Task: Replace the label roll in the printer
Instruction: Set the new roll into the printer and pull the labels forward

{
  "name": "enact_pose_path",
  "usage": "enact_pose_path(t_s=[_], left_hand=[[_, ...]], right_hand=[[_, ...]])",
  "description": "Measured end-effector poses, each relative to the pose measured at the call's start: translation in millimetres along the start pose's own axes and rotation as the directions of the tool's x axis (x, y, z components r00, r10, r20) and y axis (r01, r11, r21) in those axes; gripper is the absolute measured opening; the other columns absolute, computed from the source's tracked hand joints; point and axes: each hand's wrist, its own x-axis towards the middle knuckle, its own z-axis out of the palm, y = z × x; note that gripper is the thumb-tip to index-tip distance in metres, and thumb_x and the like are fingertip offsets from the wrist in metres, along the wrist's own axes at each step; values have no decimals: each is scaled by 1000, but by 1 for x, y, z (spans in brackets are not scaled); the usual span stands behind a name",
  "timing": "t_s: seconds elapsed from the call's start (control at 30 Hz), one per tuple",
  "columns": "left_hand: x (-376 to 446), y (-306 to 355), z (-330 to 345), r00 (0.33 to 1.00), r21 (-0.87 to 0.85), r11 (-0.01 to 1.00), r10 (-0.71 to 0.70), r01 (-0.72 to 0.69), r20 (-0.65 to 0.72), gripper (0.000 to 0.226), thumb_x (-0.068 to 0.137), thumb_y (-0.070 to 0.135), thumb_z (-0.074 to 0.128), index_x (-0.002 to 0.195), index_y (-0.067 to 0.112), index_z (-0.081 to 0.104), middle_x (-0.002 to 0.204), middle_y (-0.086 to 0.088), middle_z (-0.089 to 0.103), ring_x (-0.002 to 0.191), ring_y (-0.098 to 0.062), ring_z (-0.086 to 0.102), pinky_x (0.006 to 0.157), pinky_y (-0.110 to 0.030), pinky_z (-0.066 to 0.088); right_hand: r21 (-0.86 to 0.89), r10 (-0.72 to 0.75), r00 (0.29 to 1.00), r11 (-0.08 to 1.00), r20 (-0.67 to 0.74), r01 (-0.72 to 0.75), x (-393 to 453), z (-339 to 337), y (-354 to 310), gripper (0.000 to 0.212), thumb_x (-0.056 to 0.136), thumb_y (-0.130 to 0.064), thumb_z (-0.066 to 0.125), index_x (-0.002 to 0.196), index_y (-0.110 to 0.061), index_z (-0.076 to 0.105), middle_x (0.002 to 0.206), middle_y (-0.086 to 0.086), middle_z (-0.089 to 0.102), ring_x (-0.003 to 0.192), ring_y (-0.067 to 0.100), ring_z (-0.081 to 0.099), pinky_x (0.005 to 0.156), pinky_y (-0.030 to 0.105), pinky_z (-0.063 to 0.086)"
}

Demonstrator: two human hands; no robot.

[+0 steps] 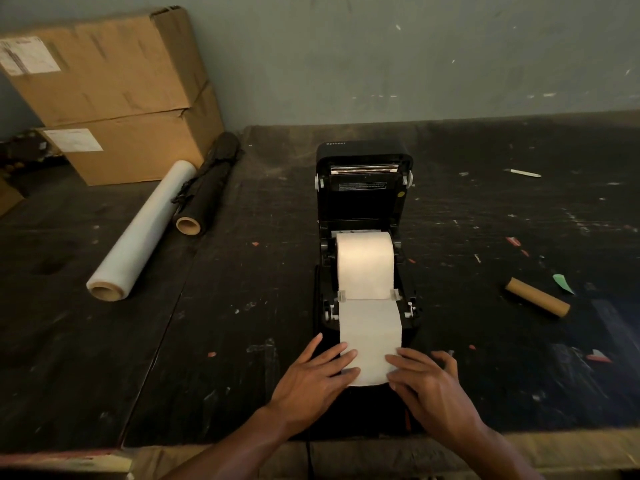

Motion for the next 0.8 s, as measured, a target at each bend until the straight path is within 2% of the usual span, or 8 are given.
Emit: enact_pose_path(t_s=[0.07, 0.2, 0.3, 0.47, 0.57, 0.63, 0.7, 0.8], left_hand=[[1, 0, -1, 1000, 1, 1000, -1, 1, 1, 36, 88, 31, 44, 113, 31, 69, 128, 6, 65, 123, -14, 58, 107, -52, 30], [2, 1, -2, 1000, 7, 1000, -2, 2, 27, 36, 87, 32, 44, 112, 31, 70, 127, 6, 65, 122, -14, 58, 106, -51, 31], [2, 1, -1, 999, 9, 1000, -3, 3, 41, 37, 87, 33, 43, 113, 32, 69, 128, 6, 65, 123, -14, 57, 107, -51, 30], [1, 3, -2, 999, 17, 1000, -8, 7, 39, 37, 87, 33, 43, 113, 32, 69, 128, 7, 65, 123, -13, 57, 107, -52, 29], [1, 3, -3, 1000, 19, 1000, -9, 8, 29, 37, 87, 33, 43, 113, 31, 69, 128, 6, 65, 123, -13, 57, 114, -48, 29], [0, 4, -3, 1000, 22, 1000, -3, 2, 16, 36, 88, 32, 44, 113, 30, 69, 128, 6, 65, 124, -14, 57, 113, -46, 24], [0, 3, -3, 1000, 26, 1000, 3, -3, 8, 36, 88, 32, 44, 113, 30, 69, 128, 5, 65, 124, -14, 57, 112, -45, 23], [2, 3, -5, 1000, 37, 999, 10, -11, 17, 36, 88, 34, 43, 113, 31, 70, 128, 7, 65, 123, -12, 57, 115, -47, 28]], right_hand=[[-2, -5, 1000, 1000, -7, 5, 0, 1, 0, 25, 93, -32, 48, 111, -36, 65, 140, -22, 46, 135, -7, 19, 110, 38, 10], [-1, -13, 1000, 1000, 9, 13, -2, 1, 1, 27, 94, -32, 47, 114, -36, 64, 142, -23, 44, 130, -12, 10, 110, 36, 7], [18, -17, 1000, 1000, -8, 17, -2, 1, 1, 26, 94, -31, 48, 114, -36, 64, 141, -21, 46, 133, -9, 13, 109, 35, 6], [20, -12, 999, 1000, 30, 11, -1, -1, 2, 26, 95, -31, 46, 114, -37, 63, 143, -22, 43, 130, -11, 9, 112, 40, 6], [25, -14, 1000, 1000, 15, 14, -2, -1, 1, 25, 94, -31, 48, 112, -36, 64, 141, -22, 45, 135, -7, 15, 112, 39, 7], [27, -14, 1000, 1000, 9, 14, -2, -1, 2, 24, 93, -31, 49, 111, -36, 65, 140, -22, 46, 137, -5, 20, 111, 38, 8], [16, -18, 1000, 1000, 19, 18, -2, -1, 3, 25, 94, -32, 47, 111, -37, 64, 140, -23, 46, 133, -9, 16, 111, 39, 8], [21, -30, 999, 999, 23, 29, -2, -1, 4, 25, 94, -32, 47, 111, -37, 65, 140, -22, 47, 133, -9, 19, 111, 38, 9]])
